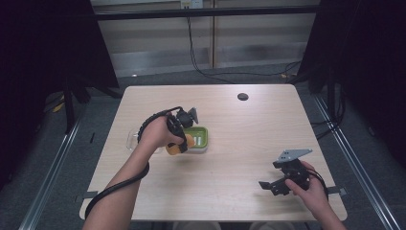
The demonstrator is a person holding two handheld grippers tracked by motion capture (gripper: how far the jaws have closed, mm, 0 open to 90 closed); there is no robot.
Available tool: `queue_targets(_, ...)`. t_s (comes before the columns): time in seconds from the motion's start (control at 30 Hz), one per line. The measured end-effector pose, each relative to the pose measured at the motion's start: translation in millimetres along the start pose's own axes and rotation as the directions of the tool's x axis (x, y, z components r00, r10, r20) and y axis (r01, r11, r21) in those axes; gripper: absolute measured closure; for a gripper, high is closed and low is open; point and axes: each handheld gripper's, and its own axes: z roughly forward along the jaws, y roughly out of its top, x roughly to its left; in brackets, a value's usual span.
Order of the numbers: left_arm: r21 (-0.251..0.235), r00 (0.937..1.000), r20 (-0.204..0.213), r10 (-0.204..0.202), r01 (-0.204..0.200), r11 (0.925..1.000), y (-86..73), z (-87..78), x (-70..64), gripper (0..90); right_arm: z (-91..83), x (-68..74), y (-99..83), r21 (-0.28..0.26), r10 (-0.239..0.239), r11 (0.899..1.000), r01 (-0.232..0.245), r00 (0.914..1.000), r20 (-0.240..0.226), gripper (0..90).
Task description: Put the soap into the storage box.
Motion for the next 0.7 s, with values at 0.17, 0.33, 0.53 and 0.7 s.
queue_targets(0.17, -0.011, 0.9999, 0.013, -0.008, 0.008, 0.9999, 1.8, -0.1, 2.7, 49.8, 0.0, 0.4, 0.2, 0.000, 0.002, 1.000, -0.002, 1.0000, 0.001, 2.6)
queue_targets(0.33, -0.017, 0.9999, 0.004, -0.013, 0.013, 0.9998, 3.1, -0.2, 5.1, 49.8, -0.3, 0.0, 0.1, -0.003, -0.001, 1.000, 0.001, 1.0000, 0.002, 2.6)
queue_targets(0.53, -0.011, 0.9999, -0.010, 0.003, -0.003, 0.9999, 4.0, 0.5, 7.2, 49.8, -0.8, -0.1, 0.2, -0.002, 0.001, 1.000, -0.001, 1.0000, 0.005, 2.6)
queue_targets(0.7, -0.006, 0.9999, -0.013, 0.010, -0.010, 0.9999, 5.7, 0.0, 8.4, 49.8, -1.0, -0.1, 0.3, -0.007, 0.001, 1.000, -0.001, 1.0000, 0.001, 2.6)
